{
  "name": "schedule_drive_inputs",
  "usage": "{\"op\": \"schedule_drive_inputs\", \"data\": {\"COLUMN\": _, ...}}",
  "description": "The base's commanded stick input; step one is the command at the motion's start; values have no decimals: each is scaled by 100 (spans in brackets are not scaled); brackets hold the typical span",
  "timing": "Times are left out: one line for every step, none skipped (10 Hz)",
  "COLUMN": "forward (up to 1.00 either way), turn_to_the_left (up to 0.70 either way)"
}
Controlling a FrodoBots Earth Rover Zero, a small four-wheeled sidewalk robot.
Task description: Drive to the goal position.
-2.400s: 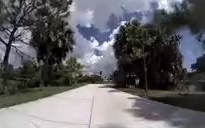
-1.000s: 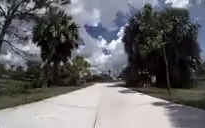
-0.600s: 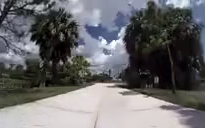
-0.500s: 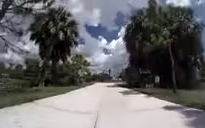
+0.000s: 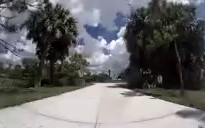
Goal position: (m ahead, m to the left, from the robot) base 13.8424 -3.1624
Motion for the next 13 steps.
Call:
{"op": "schedule_drive_inputs", "data": {"forward": 70, "turn_to_the_left": 0}}
{"op": "schedule_drive_inputs", "data": {"forward": 70, "turn_to_the_left": 0}}
{"op": "schedule_drive_inputs", "data": {"forward": 70, "turn_to_the_left": 0}}
{"op": "schedule_drive_inputs", "data": {"forward": 70, "turn_to_the_left": 0}}
{"op": "schedule_drive_inputs", "data": {"forward": 70, "turn_to_the_left": 0}}
{"op": "schedule_drive_inputs", "data": {"forward": 70, "turn_to_the_left": 0}}
{"op": "schedule_drive_inputs", "data": {"forward": 70, "turn_to_the_left": 0}}
{"op": "schedule_drive_inputs", "data": {"forward": 70, "turn_to_the_left": 0}}
{"op": "schedule_drive_inputs", "data": {"forward": 70, "turn_to_the_left": 0}}
{"op": "schedule_drive_inputs", "data": {"forward": 70, "turn_to_the_left": 0}}
{"op": "schedule_drive_inputs", "data": {"forward": 70, "turn_to_the_left": 0}}
{"op": "schedule_drive_inputs", "data": {"forward": 70, "turn_to_the_left": 0}}
{"op": "schedule_drive_inputs", "data": {"forward": 70, "turn_to_the_left": 0}}
